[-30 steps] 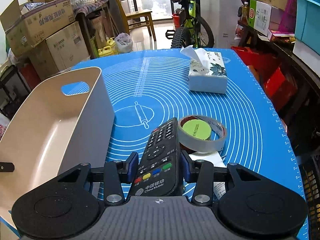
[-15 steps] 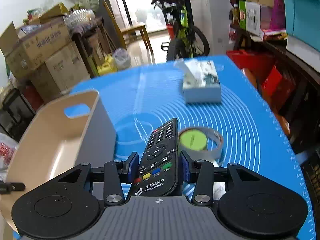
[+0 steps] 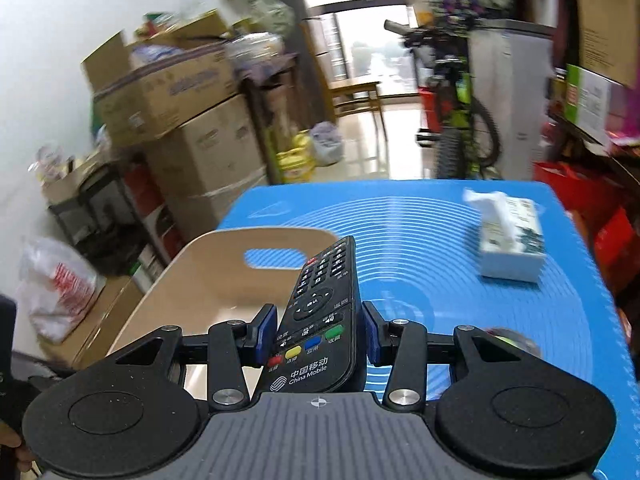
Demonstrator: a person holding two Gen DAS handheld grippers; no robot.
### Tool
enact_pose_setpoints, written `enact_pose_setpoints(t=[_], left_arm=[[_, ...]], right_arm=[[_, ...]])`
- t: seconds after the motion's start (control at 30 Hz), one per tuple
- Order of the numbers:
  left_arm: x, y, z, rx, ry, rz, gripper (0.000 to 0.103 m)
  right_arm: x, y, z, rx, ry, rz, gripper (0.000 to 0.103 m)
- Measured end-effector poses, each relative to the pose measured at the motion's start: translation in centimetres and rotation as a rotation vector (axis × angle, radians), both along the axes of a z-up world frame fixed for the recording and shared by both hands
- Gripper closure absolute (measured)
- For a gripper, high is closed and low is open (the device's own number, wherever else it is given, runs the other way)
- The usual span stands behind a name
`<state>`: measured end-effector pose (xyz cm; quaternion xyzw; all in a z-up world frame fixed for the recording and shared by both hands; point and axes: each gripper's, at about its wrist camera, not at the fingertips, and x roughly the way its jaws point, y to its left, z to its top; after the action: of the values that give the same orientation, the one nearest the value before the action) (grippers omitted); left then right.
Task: Organize rigid objects
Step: 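Grasp the black remote with the right gripper and lift it, then lower the remote into the beige basket and open the right gripper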
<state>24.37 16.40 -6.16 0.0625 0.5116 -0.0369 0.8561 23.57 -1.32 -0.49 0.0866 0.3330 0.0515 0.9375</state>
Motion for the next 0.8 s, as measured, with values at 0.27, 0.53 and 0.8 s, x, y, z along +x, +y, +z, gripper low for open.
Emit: enact_pose_setpoints(t=[0.27,0.53,0.8], left_arm=[[0.0,0.1,0.0,0.001,-0.001,0.0,0.096],[0.0,0.0,0.0,0.004,0.002,-0.007,0.096],[0.0,-0.1,0.1,0.005,0.005,-0.005,0.096]], right_arm=[[2.5,6.7,-2.6,-0.09,0.126,0.151,0.054],[4.2,9.8,-5.3,-0.158,0.303,0.2,0.072],[4.2,9.9,-7.1,-0.195,0.38,0.235,0.071]])
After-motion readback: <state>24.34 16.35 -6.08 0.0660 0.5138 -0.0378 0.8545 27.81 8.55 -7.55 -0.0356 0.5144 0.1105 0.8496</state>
